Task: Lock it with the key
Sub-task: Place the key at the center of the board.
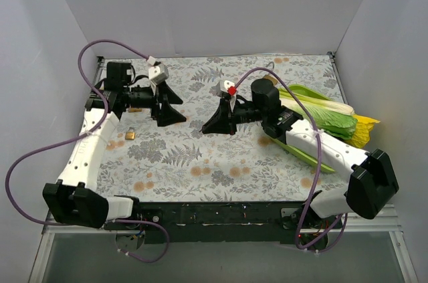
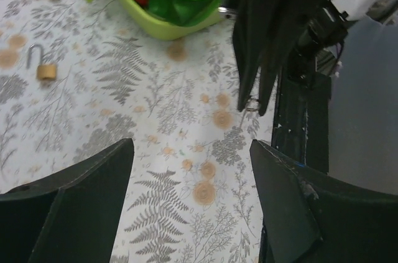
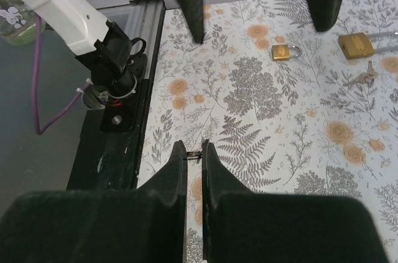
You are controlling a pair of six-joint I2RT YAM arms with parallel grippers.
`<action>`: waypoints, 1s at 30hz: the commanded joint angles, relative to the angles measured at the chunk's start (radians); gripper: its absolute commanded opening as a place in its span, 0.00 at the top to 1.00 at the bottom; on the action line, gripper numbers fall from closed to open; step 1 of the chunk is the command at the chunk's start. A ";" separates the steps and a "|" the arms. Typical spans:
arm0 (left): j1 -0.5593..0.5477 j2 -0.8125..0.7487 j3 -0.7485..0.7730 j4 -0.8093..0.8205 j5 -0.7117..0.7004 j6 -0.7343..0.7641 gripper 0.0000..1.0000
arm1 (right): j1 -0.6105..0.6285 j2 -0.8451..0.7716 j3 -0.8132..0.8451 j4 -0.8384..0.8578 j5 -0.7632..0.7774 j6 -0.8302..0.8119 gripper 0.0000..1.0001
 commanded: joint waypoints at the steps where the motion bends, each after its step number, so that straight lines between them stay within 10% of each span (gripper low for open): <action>1: -0.112 -0.087 -0.087 0.066 0.023 0.062 0.26 | -0.002 -0.068 -0.011 0.108 -0.063 0.005 0.99; 30: -0.302 -0.081 -0.133 0.094 0.025 -0.025 0.66 | 0.014 -0.104 0.003 0.080 -0.100 -0.185 0.99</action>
